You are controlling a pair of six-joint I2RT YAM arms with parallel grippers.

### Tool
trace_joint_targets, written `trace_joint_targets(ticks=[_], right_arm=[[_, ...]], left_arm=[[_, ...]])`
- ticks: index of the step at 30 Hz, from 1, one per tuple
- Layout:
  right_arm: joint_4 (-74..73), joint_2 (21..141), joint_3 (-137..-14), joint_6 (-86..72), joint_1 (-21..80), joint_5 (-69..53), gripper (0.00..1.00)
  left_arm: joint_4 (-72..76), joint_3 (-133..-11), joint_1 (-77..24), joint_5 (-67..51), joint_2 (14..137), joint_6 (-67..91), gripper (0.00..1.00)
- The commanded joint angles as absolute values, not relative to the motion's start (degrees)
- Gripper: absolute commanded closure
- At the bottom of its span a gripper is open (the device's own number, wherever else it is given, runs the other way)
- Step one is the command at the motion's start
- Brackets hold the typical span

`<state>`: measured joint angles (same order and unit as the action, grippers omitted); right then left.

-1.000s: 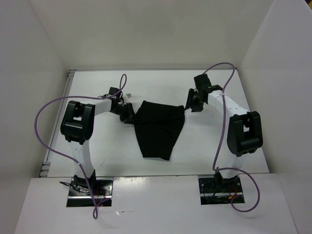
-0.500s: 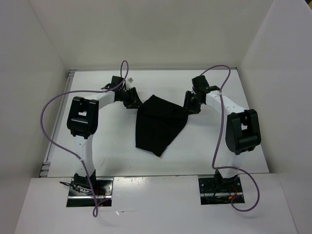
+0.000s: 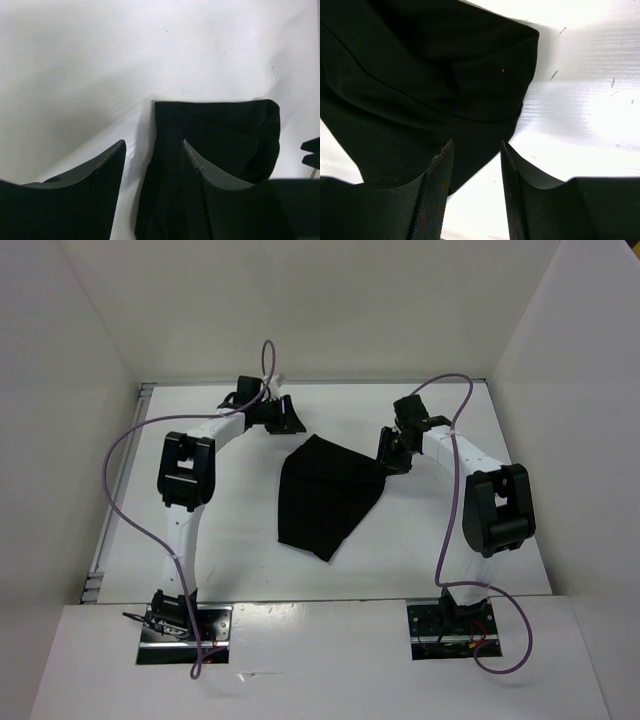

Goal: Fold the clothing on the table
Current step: Flatten the skirt out

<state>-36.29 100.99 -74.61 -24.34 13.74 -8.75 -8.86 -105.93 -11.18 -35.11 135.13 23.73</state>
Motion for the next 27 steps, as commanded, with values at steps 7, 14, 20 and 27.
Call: trace_joint_targets(ticks=[7,14,20,27], right_arm=[[-36.91,99.93,-75.06,-23.55,14.15,-7.47,0.52],[-37.44,100.45,-76.2,-23.55,14.15,-7.47,0.52],[-37.44,100.46,-76.73,-24.17,14.15,-8.61,0.53],[-38.58,100.99,-76.73,-26.01,14.68,1.48,0.53]], left_arm=[[-14.67,-111.7,-12.91,-45.7,142.29,14.95,0.44],[-11.96,-111.71,-15.29,-49.21,145.54,17.13,0.69],[-5.99,-101.28,-15.82,-46.86,138.8,25.13,1.0],[0.79,-74.48,-14.15,-37.45,117.35,32.26,1.0]])
